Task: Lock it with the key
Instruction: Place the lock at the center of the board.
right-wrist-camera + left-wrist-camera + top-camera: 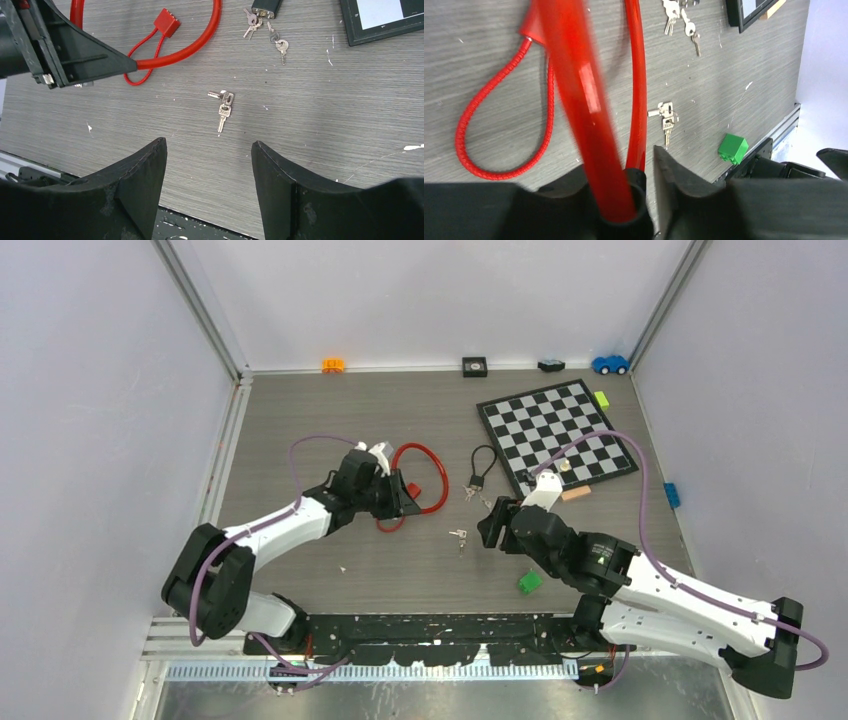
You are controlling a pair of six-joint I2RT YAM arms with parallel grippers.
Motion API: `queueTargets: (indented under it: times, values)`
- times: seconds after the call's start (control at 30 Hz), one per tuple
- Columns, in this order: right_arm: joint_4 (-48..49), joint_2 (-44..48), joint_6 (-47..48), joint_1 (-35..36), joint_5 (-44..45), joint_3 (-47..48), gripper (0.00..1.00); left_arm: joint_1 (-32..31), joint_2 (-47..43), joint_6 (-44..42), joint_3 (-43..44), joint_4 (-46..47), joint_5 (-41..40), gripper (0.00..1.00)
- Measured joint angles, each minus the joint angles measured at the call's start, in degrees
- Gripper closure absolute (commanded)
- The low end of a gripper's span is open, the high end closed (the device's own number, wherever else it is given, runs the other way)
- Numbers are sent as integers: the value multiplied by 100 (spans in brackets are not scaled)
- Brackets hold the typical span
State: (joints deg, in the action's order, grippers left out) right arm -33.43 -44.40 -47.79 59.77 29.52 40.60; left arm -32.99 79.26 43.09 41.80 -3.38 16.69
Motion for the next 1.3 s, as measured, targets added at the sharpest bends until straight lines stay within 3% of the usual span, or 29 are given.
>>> queueTargets:
  times: [0.13, 0.37, 0.63, 0.87, 1.0, 1.3]
  values:
    - [-7, -101, 2, 0, -2, 0, 33, 157, 26, -17, 79, 11, 24, 41]
    - [-2, -160, 4, 0, -15, 0, 33, 269, 22, -28, 92, -31, 24, 32]
    - [-2, -175, 7, 0, -24, 0, 33, 302, -98, -157, 162, -490, -212, 2]
    - [0, -177, 0, 0, 4, -101, 33, 341, -459, -310, 380, -1193, -713, 0]
    - [-2, -289, -105, 0, 68, -166, 20, 343, -625, -411, 503, -1720, -1150, 0]
    - [-925, -1443, -745, -28, 129, 433, 11, 426, -883, -483, 1139, -3397, -2308, 0]
